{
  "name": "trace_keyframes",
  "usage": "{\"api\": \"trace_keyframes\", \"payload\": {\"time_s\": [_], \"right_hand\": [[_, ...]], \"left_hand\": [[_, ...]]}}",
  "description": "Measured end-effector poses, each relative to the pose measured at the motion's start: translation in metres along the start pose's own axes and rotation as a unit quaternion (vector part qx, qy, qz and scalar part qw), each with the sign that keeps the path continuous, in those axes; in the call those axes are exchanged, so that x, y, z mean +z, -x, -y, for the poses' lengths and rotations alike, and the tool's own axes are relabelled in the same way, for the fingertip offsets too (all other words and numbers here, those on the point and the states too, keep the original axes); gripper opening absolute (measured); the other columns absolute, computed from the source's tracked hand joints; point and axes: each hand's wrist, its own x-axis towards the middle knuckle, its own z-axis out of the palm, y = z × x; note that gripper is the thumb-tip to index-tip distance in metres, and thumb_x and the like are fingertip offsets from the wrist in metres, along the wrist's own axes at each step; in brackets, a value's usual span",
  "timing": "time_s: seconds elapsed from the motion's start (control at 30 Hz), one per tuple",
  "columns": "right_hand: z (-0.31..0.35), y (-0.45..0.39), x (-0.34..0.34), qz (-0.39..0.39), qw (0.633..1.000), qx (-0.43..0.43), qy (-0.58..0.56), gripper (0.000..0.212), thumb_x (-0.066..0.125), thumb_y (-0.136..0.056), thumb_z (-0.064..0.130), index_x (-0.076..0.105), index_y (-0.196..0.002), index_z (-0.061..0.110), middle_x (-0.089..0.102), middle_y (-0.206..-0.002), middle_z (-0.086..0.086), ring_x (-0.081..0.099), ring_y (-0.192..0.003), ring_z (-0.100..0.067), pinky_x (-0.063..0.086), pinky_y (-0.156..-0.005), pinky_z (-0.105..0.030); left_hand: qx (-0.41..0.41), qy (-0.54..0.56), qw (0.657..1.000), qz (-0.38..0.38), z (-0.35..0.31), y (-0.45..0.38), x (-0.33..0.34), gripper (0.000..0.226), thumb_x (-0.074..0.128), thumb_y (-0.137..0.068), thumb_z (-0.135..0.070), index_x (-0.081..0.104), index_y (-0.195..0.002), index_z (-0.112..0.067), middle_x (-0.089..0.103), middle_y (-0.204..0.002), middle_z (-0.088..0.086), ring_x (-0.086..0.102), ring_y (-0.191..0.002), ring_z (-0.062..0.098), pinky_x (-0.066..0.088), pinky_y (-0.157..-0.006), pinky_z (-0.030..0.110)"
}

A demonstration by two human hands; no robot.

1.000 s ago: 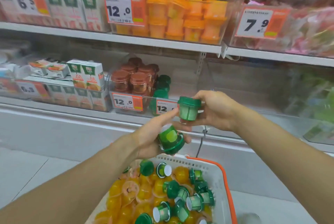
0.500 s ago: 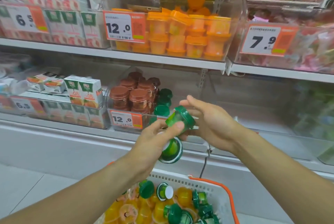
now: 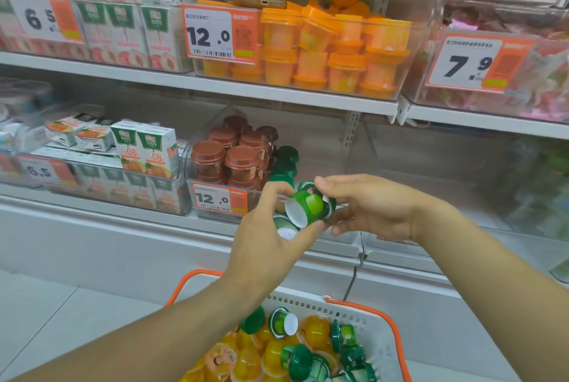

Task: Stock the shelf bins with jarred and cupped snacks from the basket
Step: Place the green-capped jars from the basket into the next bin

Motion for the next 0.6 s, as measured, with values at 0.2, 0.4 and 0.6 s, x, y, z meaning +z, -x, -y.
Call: {"api": "trace_keyframes", "payload": {"time_s": [0.2, 0.4, 0.6], "right_hand": [[0.000, -0.035, -0.004, -0.277, 0.949, -0.147, 0.024, 0.050, 0.080, -0.080, 0.036, 0.061, -0.123, 0.019, 0.071, -0.113, -0.001, 0.068, -0.104, -0.019, 0.056, -0.085, -0.034], [-0.007, -0.081, -0.023, -0.274, 0.905, -0.056, 0.320, 0.060, 0.085, -0.073, 0.045, 0.064, -0.123, 0.019, 0.065, -0.122, 0.000, 0.058, -0.108, -0.015, 0.046, -0.091, -0.029], [-0.010, -0.116, -0.020, -0.191, 0.909, 0.040, 0.369, 0.058, 0.086, -0.073, 0.041, 0.067, -0.121, 0.016, 0.067, -0.121, -0.002, 0.061, -0.103, -0.020, 0.052, -0.093, -0.034]], "left_hand": [[-0.208, 0.060, 0.976, -0.016, 0.004, -0.011, 0.001, 0.052, 0.079, -0.080, -0.042, 0.043, -0.112, -0.021, 0.056, -0.098, -0.003, 0.053, -0.086, 0.002, 0.042, -0.068, 0.019], [-0.299, 0.098, 0.949, -0.015, 0.014, -0.016, 0.001, 0.045, 0.076, -0.085, -0.035, 0.047, -0.114, -0.017, 0.054, -0.092, -0.003, 0.051, -0.080, 0.005, 0.039, -0.063, 0.023], [-0.325, 0.105, 0.940, -0.009, 0.021, -0.019, 0.002, 0.044, 0.076, -0.084, -0.033, 0.047, -0.113, -0.018, 0.056, -0.102, 0.001, 0.052, -0.086, 0.008, 0.038, -0.064, 0.024]]}}
